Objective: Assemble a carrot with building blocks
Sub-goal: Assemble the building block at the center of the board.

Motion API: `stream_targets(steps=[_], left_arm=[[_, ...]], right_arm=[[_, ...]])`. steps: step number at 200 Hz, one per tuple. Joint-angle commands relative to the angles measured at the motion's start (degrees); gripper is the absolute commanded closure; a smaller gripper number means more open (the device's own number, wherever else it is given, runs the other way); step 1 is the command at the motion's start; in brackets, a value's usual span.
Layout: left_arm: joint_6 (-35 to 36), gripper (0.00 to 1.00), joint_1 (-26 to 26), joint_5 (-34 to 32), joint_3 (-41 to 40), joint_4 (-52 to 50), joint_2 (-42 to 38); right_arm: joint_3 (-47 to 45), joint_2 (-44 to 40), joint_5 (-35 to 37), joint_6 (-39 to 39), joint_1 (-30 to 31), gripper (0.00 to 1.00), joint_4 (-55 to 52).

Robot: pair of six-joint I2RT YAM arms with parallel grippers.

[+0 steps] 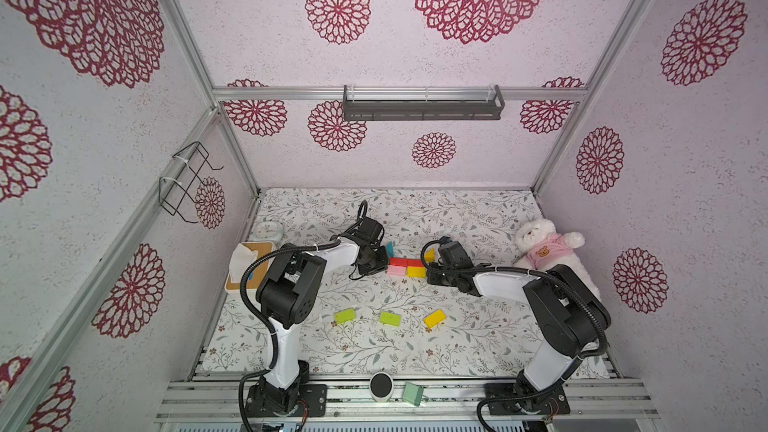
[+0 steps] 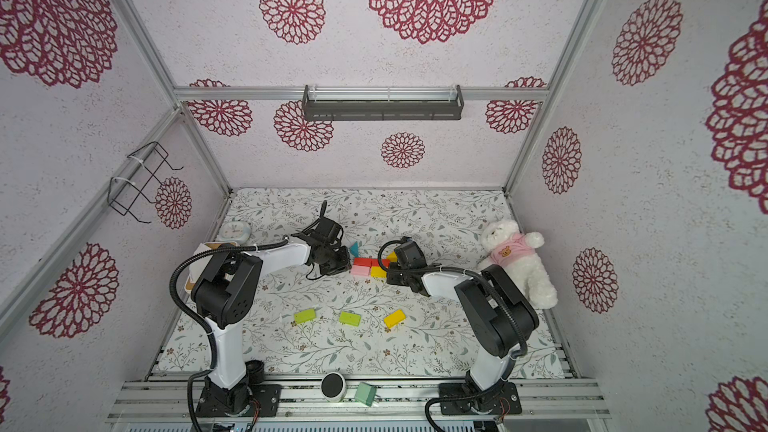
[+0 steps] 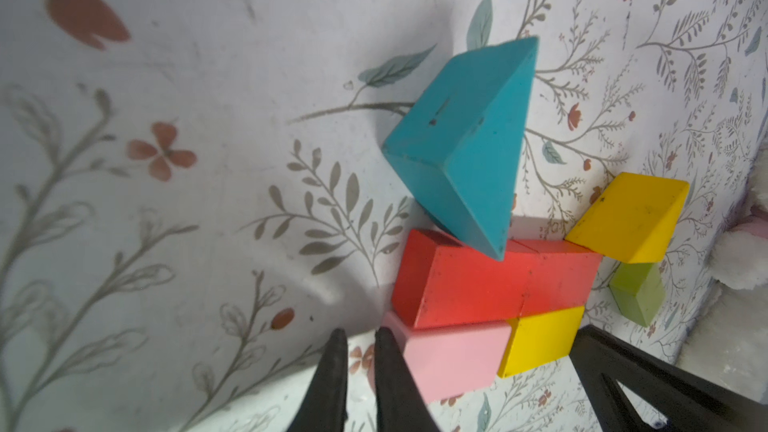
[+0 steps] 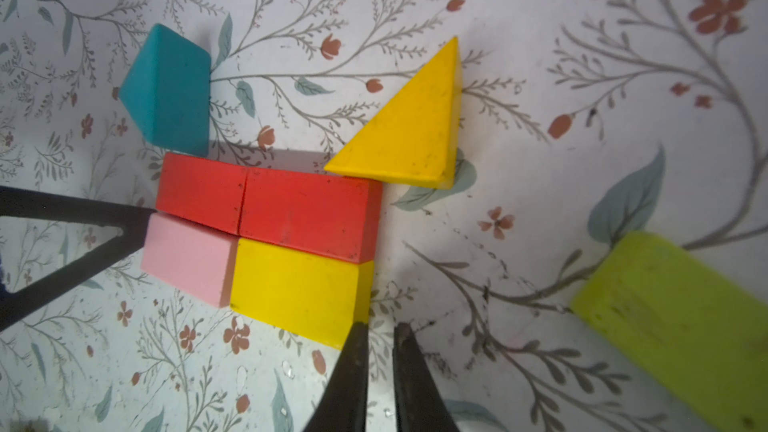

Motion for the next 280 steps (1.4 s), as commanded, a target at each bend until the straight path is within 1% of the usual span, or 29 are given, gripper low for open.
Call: stream_targets(steps=[1,125,167,197,201,216,244,252,270,280], left_arm=[[-0.7,0.82,-0.65,0.62,0.86,0.21,1.63],[-1.66,0.82,-0.07,-0.34,-0.34,0.94,0.56],[-1.29,0.82,0.49,-0.94,-1.07,0.75,-1.23],[-0.68,0.81,0.65,-2.41,-1.67,-0.09,-2.87],[-0.65,0.81,0.59,-2.66,-1.83,-0.09,-5.1],[-0.31,0.81,0.85,-3.23,-2.45,0.06,-6.65],[-0.02,0.81,0.83,-3.7,-3.8,-0.07,-9.22],[0.05,0.8,0.85,-3.79,-4.62,0.1,-10.34],[0.01,0.79,0.84,-4.87,-7.39,0.5,-13.81],[0.13,0.77,0.84,-5.51,-9.22,1.04,-16.19]], right_arm=[[1.17,0.23,-0.37,0.65,0.25,0.83,0.69],[2.0,1.05,-0.91,0.78,0.78,0.81,0.66],[1.7,-1.07,1.25,1.32,0.78,0.8,-0.76],[1.06,-5.28,3.44,1.3,0.75,0.74,-3.44],[0.9,-5.93,3.77,1.31,0.74,0.72,-3.7],[0.32,-8.85,4.76,1.11,0.73,0.69,-5.17],[-0.79,-14.92,5.73,0.15,1.18,0.62,-11.61],[-1.79,-17.03,6.25,-0.29,2.09,0.58,-13.96],[-4.65,-22.04,7.87,-0.64,5.24,0.46,-19.75],[-5.98,-24.57,8.35,-0.44,7.16,0.41,-23.03]])
